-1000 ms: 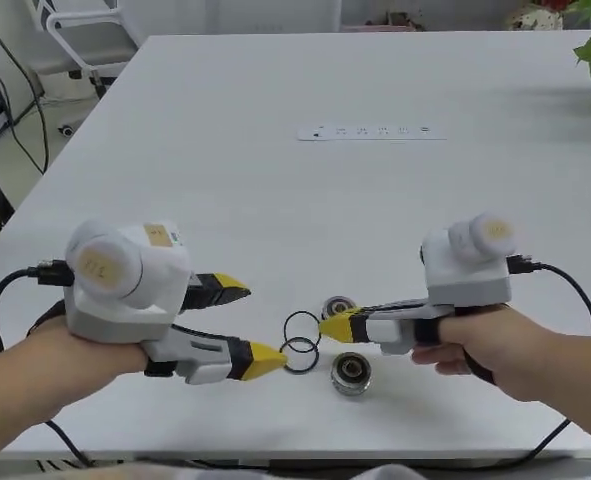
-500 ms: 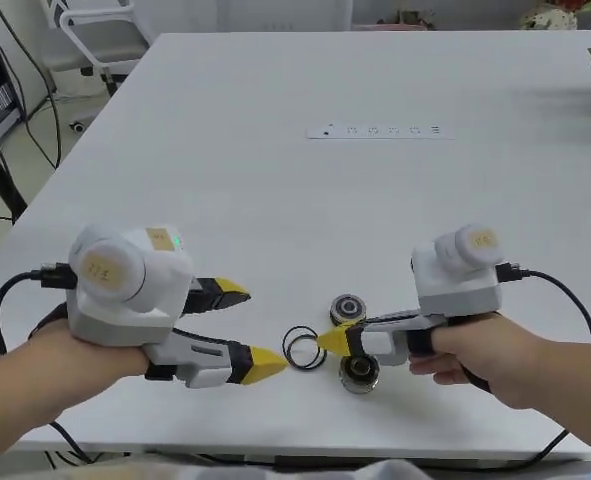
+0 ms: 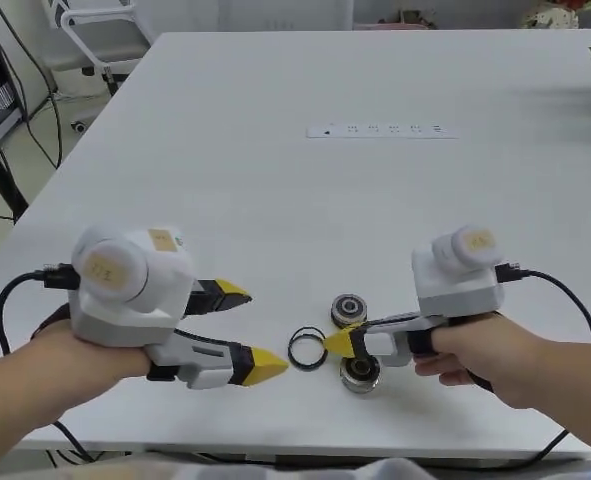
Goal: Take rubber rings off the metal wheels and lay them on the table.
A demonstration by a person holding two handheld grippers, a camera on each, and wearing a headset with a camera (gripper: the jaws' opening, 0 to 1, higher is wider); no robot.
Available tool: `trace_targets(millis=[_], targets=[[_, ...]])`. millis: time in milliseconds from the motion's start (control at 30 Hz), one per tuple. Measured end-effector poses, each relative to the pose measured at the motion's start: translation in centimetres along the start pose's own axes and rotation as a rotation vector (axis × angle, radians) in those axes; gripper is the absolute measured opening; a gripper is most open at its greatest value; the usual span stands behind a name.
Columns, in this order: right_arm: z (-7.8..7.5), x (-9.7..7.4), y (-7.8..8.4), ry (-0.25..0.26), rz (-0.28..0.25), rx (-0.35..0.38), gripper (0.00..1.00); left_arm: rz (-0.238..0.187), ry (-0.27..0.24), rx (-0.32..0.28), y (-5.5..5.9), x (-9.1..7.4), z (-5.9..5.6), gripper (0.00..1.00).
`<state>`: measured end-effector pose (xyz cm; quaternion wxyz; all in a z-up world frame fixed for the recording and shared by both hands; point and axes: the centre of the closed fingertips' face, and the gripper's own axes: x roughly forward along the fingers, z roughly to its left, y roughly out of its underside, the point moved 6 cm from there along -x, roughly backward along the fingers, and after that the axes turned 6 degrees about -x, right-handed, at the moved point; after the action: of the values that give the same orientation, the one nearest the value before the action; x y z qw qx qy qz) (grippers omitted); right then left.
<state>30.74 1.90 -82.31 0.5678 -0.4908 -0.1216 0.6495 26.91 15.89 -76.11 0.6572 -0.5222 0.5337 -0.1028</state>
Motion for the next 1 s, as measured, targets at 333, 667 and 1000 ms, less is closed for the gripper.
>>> trace_targets(millis=[333, 667, 1000], targets=[[0.5, 0.1, 0.2, 0.008, 0.042, -0.091, 0.16, 0.012, 0.002, -0.004, 0.2, 0.1, 0.0, 0.55], [1.0, -0.3, -0.4, -0.009, 0.034, -0.135, 0.23, 0.016, 0.005, -0.006, -0.1, 0.2, 0.1, 0.55], [0.5, -1.7, -1.2, -0.003, -0.002, -0.139, 0.26, 0.019, 0.01, -0.008, -0.6, 0.9, 0.6, 0.54]])
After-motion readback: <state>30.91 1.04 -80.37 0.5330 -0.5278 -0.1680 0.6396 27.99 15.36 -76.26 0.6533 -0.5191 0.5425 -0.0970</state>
